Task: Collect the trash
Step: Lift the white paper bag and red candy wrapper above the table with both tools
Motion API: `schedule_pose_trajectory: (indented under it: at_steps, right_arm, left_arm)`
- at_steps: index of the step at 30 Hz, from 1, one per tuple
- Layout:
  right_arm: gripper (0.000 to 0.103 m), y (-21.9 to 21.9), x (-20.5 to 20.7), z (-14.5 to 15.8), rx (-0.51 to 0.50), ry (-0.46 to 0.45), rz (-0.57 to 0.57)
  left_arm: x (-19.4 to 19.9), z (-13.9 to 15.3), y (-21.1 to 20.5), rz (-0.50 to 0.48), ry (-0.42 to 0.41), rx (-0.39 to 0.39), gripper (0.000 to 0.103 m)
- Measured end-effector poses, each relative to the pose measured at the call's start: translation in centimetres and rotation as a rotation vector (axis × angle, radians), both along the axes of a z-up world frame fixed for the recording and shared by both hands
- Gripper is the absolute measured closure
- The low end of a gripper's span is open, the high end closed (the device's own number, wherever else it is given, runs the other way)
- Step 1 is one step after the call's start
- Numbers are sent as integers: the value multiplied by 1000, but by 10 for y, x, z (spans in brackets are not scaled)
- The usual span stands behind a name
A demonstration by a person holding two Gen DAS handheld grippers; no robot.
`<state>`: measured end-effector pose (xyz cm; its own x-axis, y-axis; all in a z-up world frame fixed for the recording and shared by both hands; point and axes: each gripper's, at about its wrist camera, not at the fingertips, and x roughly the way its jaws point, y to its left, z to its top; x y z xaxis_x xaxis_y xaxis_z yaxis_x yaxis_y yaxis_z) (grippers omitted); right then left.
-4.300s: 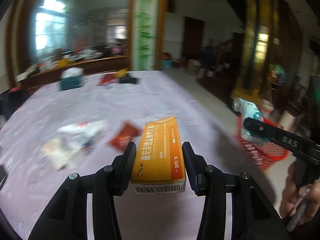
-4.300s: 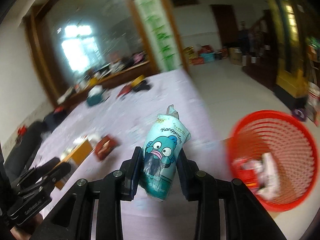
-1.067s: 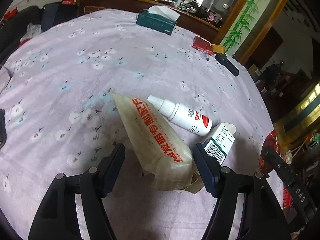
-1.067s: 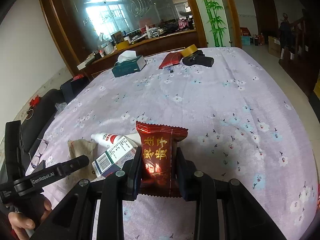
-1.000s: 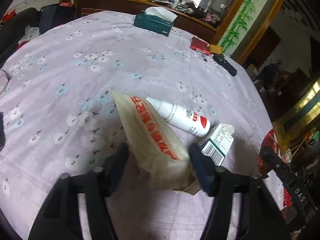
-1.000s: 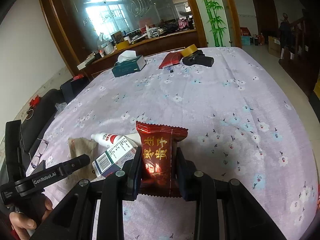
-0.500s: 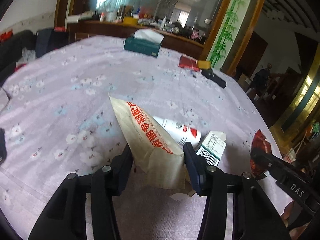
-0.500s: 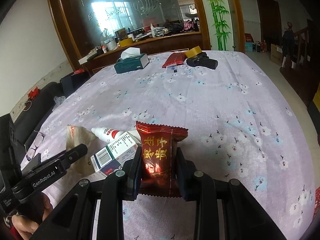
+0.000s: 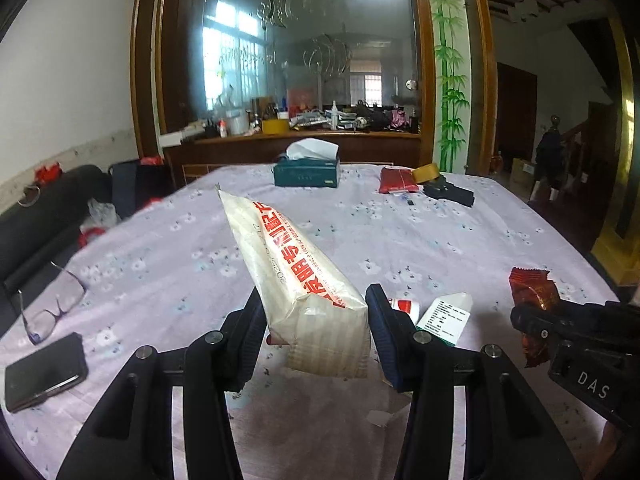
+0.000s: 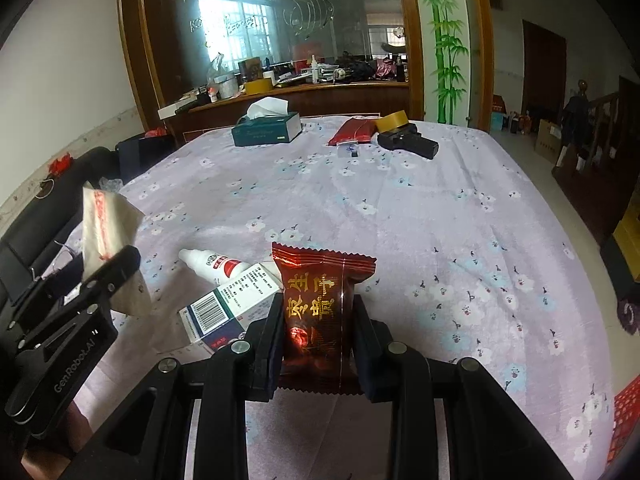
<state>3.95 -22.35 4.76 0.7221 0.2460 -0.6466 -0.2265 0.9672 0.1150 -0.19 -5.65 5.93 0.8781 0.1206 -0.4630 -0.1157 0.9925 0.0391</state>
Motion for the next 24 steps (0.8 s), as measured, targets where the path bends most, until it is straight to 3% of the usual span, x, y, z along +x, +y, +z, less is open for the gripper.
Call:
schedule_pose_trajectory:
  at_steps: [24]
  right_arm:
    - [71, -3, -2, -2, -19, 3, -16]
  left_arm:
    - [1, -2, 5, 18, 19, 6, 55]
